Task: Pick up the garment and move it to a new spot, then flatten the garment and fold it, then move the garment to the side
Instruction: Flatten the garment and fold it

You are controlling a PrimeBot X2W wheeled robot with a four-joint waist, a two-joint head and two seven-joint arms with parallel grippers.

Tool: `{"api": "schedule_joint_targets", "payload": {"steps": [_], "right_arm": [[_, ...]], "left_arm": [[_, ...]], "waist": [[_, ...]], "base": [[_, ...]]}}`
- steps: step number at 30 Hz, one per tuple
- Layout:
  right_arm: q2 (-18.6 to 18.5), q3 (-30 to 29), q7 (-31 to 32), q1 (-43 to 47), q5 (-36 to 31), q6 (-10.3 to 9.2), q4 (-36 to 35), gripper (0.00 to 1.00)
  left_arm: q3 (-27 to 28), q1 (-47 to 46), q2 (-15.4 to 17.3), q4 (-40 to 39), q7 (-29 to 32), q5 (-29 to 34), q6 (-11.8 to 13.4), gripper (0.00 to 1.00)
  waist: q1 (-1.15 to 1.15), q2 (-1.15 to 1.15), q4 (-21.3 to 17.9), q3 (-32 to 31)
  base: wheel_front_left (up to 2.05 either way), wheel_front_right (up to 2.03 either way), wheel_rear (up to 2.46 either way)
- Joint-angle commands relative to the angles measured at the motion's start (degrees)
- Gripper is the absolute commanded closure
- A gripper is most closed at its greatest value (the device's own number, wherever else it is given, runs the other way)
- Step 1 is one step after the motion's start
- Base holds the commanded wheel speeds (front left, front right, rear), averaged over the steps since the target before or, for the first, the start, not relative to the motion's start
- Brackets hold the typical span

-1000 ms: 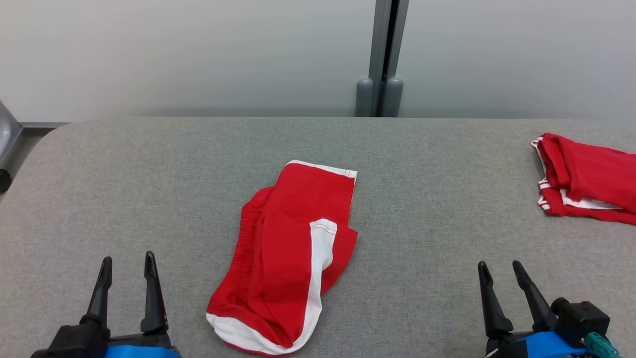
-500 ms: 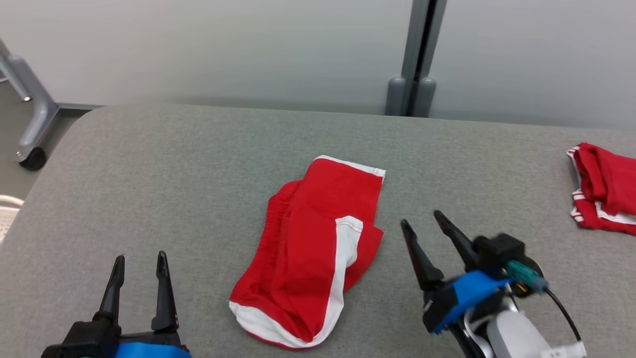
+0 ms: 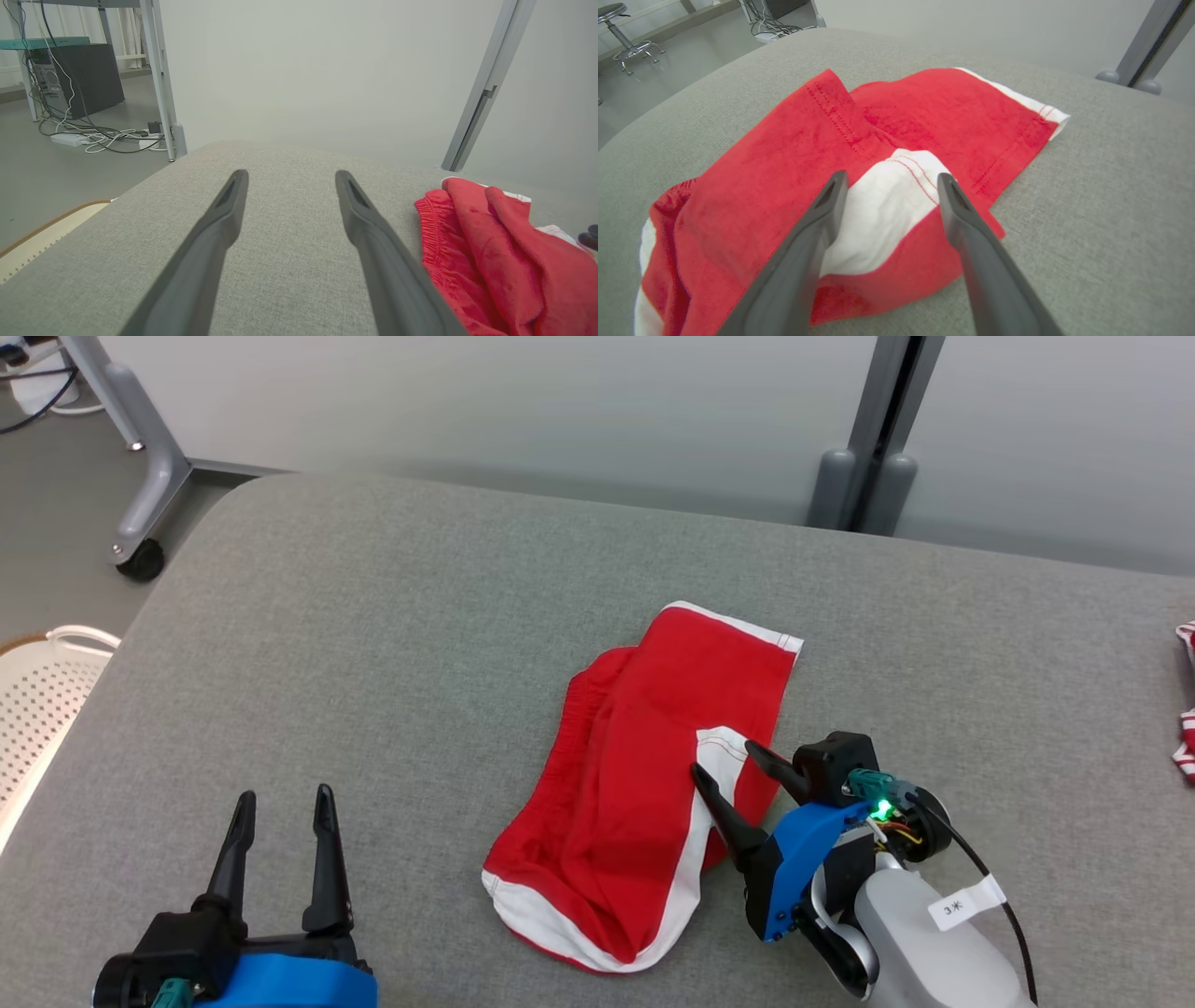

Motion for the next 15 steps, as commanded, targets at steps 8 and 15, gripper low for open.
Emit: {"api": "schedule_joint_targets", "payload": {"steps": [8, 15], "right_arm": [[-0.2, 3.4, -1.2, -3.8, 3.1, 0.01, 9.1, 0.0], [-0.3, 7.4, -4.0, -5.3, 7.1, 0.01, 12.8, 1.0]], "left_arm": [[-1.5, -2.4, -0.2, 0.8, -0.3, -1.5, -0.3, 0.0], [-2.3, -3.2, -0.2, 1.1, -0.3, -2.0, 0.2, 0.0]], "waist": [[0.0, 0.0, 1.6, 1.9], [0.0, 0.0, 1.4, 2.3]], "base": [[0.0, 0.0, 0.0], [0.0, 0.0, 0.0]]}}
